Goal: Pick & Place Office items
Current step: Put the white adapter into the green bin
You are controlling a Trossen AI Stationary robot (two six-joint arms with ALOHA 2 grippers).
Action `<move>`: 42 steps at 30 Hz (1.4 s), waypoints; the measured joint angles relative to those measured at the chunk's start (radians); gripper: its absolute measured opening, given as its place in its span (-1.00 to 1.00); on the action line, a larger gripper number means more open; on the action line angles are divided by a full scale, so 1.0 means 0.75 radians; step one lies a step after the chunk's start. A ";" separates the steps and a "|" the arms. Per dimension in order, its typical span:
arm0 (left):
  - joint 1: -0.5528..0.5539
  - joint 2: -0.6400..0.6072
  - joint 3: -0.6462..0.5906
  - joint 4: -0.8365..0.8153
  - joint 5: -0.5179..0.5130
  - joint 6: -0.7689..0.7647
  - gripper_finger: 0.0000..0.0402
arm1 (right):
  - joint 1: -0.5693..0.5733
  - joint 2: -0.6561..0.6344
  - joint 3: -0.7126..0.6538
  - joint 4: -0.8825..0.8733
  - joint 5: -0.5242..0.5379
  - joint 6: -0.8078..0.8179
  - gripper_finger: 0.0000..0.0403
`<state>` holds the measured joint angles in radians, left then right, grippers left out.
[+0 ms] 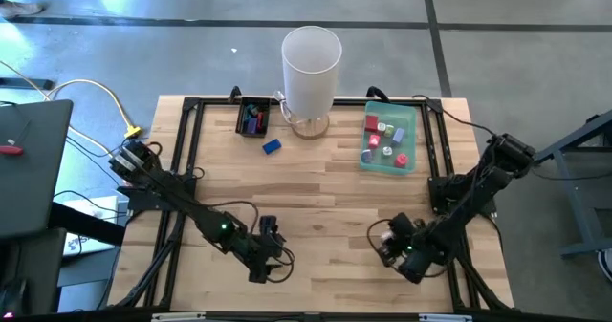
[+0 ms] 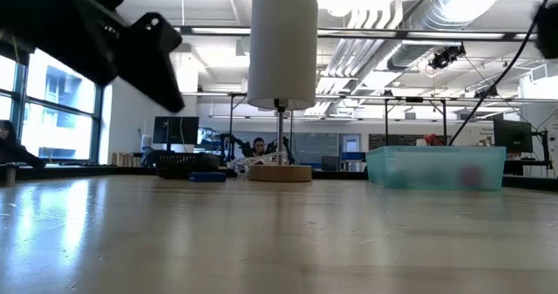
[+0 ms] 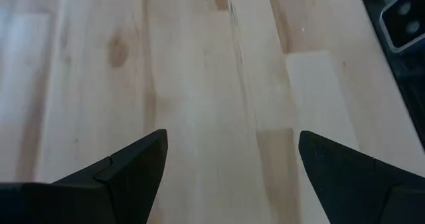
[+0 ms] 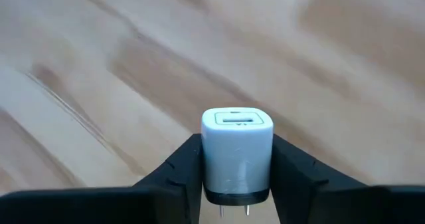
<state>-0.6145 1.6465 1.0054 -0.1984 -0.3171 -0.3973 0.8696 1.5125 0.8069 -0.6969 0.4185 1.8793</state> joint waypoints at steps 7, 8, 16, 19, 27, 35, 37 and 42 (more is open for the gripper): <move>0.054 -0.142 0.000 -0.100 0.002 0.086 0.65 | -0.272 0.000 0.177 -0.014 0.197 -0.578 -0.40; 0.066 -0.157 0.000 -0.113 0.003 0.101 0.65 | -0.318 -0.001 0.200 -0.033 0.217 -0.643 -0.40; 0.142 -0.197 0.001 -0.281 0.003 0.124 0.65 | -0.662 -0.002 0.339 -0.471 0.279 -0.822 -0.40; 0.163 -0.197 0.001 -0.346 0.004 0.114 0.65 | -0.789 -0.003 0.362 -0.560 0.293 -0.902 -0.40; 0.224 -0.241 0.001 -0.378 0.005 0.194 0.65 | -1.251 -0.004 0.393 -0.551 0.150 -1.260 -0.40; 0.347 -0.272 0.002 -0.514 0.006 0.221 0.65 | -1.584 -0.005 0.348 -0.499 -0.096 -1.507 -0.40; 0.385 -0.272 0.002 -0.553 0.006 0.221 0.65 | -1.623 -0.005 0.318 -0.430 -0.197 -1.576 -0.40; 0.460 -0.272 0.002 -0.581 0.007 0.283 0.65 | -1.688 -0.005 0.247 -0.291 -0.284 -1.638 -0.40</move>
<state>-0.2694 1.4425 1.0069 -0.6340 -0.3118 -0.1849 -0.3961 1.5089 0.9918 -0.9150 0.2057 0.6512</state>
